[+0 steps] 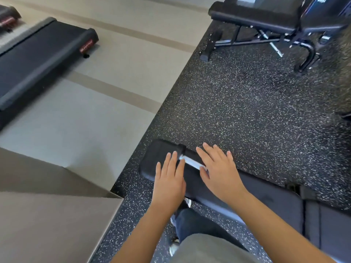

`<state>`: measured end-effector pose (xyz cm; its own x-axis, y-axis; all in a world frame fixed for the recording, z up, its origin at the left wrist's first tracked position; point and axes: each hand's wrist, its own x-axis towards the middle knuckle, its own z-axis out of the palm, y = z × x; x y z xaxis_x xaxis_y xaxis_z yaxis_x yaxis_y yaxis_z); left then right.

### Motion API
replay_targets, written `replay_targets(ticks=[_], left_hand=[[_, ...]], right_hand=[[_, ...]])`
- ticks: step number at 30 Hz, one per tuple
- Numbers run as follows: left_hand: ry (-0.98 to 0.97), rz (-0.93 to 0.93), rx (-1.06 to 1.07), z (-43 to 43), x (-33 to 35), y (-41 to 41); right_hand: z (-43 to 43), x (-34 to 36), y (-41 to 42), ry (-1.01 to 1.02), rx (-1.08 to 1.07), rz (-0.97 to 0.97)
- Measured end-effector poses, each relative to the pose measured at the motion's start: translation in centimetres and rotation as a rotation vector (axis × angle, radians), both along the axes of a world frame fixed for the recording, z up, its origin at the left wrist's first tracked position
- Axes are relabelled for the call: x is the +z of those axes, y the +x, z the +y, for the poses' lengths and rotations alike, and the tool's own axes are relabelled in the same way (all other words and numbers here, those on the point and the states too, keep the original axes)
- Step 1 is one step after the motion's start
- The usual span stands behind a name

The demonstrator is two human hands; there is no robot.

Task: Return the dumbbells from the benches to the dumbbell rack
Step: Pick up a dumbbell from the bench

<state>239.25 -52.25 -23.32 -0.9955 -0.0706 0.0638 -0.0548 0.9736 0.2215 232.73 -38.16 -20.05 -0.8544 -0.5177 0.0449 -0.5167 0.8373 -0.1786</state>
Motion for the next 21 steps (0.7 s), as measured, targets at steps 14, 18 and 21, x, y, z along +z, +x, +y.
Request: replay_targets(ticks=[14, 18, 21], left_hand=[[-0.009, -0.229, -0.212, -4.3, -9.6, -13.9], [-0.009, -0.340, -0.262, -5.3, -13.6, -15.2], [-0.016, -0.333, -0.357, -5.6, -17.0, -15.9]], right_hand=[[-1.4, -9.1, -12.0, 0.050, -0.187, -0.214], [-2.2, -13.7, -12.0, 0.095, -0.237, -0.334], [-2.9, -17.6, -11.5, 0.121, -0.253, -0.434]])
